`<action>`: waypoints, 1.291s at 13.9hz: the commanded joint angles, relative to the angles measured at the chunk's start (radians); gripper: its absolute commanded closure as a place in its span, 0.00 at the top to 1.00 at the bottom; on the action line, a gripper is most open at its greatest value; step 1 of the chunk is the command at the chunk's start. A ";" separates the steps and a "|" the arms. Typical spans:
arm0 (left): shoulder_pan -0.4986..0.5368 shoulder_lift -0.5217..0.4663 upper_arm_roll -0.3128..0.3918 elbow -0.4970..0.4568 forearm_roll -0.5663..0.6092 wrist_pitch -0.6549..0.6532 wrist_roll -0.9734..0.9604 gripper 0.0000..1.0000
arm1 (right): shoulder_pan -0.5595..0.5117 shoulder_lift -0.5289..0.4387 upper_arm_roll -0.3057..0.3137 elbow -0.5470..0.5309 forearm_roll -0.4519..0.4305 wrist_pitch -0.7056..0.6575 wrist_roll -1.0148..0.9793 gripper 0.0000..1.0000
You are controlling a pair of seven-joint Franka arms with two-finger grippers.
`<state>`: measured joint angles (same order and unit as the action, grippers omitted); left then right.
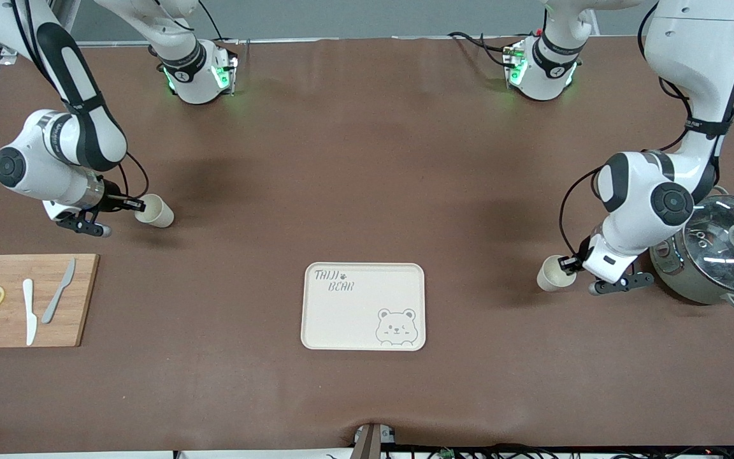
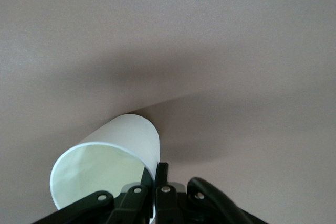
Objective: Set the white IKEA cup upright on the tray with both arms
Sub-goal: 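Lift the cups with both grippers and carry them toward the tray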
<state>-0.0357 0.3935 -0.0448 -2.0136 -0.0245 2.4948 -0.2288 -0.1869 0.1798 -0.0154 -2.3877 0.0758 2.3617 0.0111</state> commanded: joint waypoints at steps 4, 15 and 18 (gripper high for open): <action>0.002 -0.050 -0.010 -0.002 -0.012 -0.030 0.005 0.00 | -0.005 -0.032 0.000 0.076 0.015 -0.212 0.013 0.00; 0.003 -0.059 -0.014 0.199 -0.005 -0.338 0.008 0.00 | 0.004 -0.039 0.000 0.432 0.027 -0.660 0.107 0.00; 0.005 -0.045 -0.015 0.251 -0.014 -0.364 0.009 0.00 | 0.055 -0.040 0.005 0.502 0.029 -0.743 0.190 0.00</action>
<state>-0.0367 0.3304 -0.0514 -1.8136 -0.0245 2.1651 -0.2288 -0.1705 0.1399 -0.0132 -1.9296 0.0970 1.6654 0.1373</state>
